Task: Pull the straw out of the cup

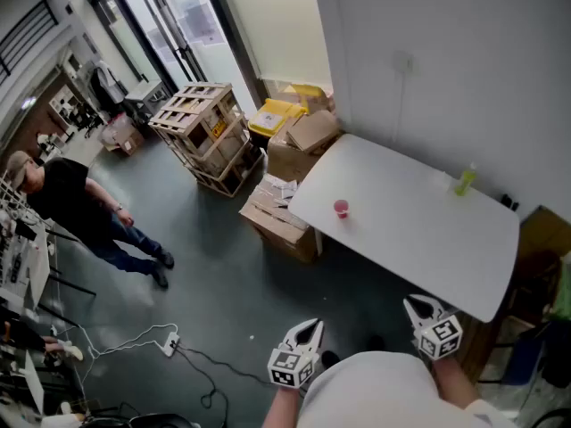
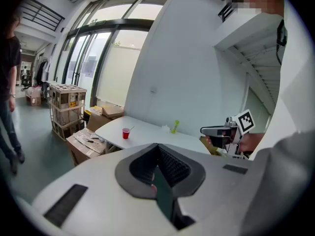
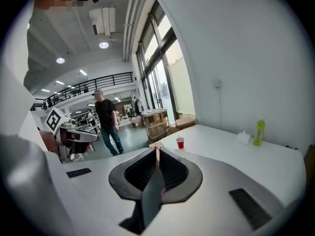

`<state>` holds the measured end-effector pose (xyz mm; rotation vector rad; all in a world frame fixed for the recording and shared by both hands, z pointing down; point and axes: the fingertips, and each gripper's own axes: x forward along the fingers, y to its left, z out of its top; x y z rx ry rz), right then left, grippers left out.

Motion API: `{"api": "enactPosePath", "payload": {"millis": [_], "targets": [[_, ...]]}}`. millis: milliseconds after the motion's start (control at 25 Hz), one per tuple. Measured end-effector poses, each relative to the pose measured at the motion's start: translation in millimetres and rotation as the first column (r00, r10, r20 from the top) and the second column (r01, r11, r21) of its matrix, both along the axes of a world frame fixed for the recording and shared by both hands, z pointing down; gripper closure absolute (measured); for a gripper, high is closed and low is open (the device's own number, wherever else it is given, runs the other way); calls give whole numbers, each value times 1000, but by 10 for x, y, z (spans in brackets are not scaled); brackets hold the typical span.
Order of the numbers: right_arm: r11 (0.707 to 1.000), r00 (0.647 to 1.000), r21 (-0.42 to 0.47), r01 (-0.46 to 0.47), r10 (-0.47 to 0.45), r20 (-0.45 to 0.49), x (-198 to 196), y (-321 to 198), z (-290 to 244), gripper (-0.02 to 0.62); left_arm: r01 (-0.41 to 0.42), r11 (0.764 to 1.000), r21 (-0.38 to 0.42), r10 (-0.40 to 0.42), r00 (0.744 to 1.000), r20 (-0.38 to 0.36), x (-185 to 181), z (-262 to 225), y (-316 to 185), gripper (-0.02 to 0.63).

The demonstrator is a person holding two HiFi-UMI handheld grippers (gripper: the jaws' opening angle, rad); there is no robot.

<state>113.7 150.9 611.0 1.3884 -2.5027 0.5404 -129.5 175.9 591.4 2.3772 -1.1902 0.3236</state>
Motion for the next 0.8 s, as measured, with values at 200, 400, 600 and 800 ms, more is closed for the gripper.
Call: {"api": "enactPosePath", "payload": {"millis": [200,400,600,800], "targets": [[1000,1000,-8,12,-12,-6,9,-39,-54,548,3,1000,5,-3,1000,0,51,-30,-31,604],[999,999,-2,35,-35,-4,30,-113,-95,548,13,1000,12,-13,1000,6,102,-67,-96,604],[998,998,-7,60,-60,11,107,-147,-80,548,23,1000,10,-23,1000,11,210,-66,-97,604],[996,995,-9,93,-93,18,203,-191,-50,548,48,999,6,-48,999,18,321,-32,-78,604]]}}
